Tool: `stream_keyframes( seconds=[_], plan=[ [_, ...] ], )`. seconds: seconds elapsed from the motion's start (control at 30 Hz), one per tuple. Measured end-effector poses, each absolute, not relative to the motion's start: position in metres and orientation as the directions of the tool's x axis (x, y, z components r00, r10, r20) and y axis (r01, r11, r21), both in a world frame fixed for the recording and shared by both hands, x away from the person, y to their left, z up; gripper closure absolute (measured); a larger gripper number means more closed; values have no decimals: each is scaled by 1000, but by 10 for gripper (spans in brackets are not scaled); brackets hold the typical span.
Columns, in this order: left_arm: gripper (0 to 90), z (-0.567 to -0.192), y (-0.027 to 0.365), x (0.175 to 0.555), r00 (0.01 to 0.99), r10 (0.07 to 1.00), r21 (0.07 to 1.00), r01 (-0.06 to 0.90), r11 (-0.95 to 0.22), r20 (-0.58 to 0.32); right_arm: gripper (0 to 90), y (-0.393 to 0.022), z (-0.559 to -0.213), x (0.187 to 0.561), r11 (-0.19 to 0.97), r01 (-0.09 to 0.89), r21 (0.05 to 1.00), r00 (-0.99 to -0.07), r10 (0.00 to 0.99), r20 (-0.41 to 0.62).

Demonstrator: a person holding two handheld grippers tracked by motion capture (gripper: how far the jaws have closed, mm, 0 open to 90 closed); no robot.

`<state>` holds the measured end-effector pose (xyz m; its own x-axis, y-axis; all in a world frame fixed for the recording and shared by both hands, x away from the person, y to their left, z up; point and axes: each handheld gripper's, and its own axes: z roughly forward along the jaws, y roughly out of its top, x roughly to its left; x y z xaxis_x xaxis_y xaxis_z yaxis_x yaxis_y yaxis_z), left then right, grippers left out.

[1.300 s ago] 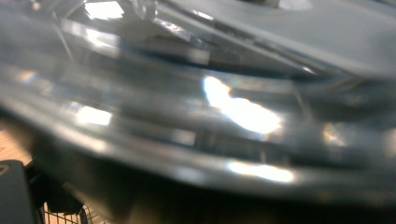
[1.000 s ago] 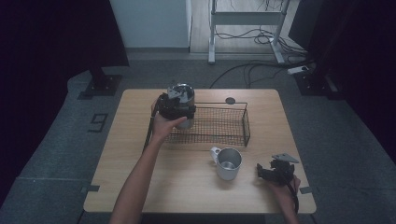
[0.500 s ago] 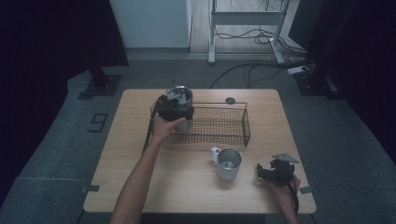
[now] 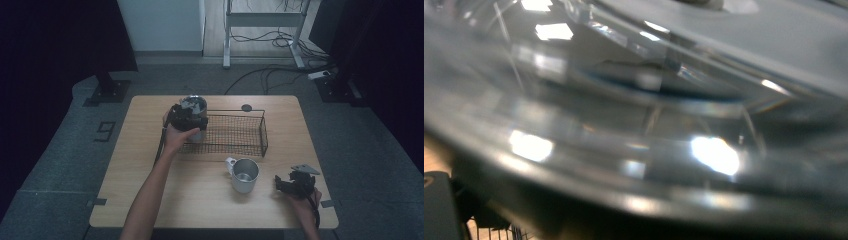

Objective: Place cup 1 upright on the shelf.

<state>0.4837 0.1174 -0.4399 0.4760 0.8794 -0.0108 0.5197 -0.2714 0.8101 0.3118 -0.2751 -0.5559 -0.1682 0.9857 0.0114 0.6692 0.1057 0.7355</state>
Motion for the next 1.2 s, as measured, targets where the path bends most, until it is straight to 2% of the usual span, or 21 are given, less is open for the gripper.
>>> stream_keyframes(
  seconds=[1.2],
  plan=[
    [41, -460, 114, 493, 457, 889, 772, 567, -288, -5, 104, -275, -556, 312, 106, 669, 736, -168, 986, 12]
  ],
)
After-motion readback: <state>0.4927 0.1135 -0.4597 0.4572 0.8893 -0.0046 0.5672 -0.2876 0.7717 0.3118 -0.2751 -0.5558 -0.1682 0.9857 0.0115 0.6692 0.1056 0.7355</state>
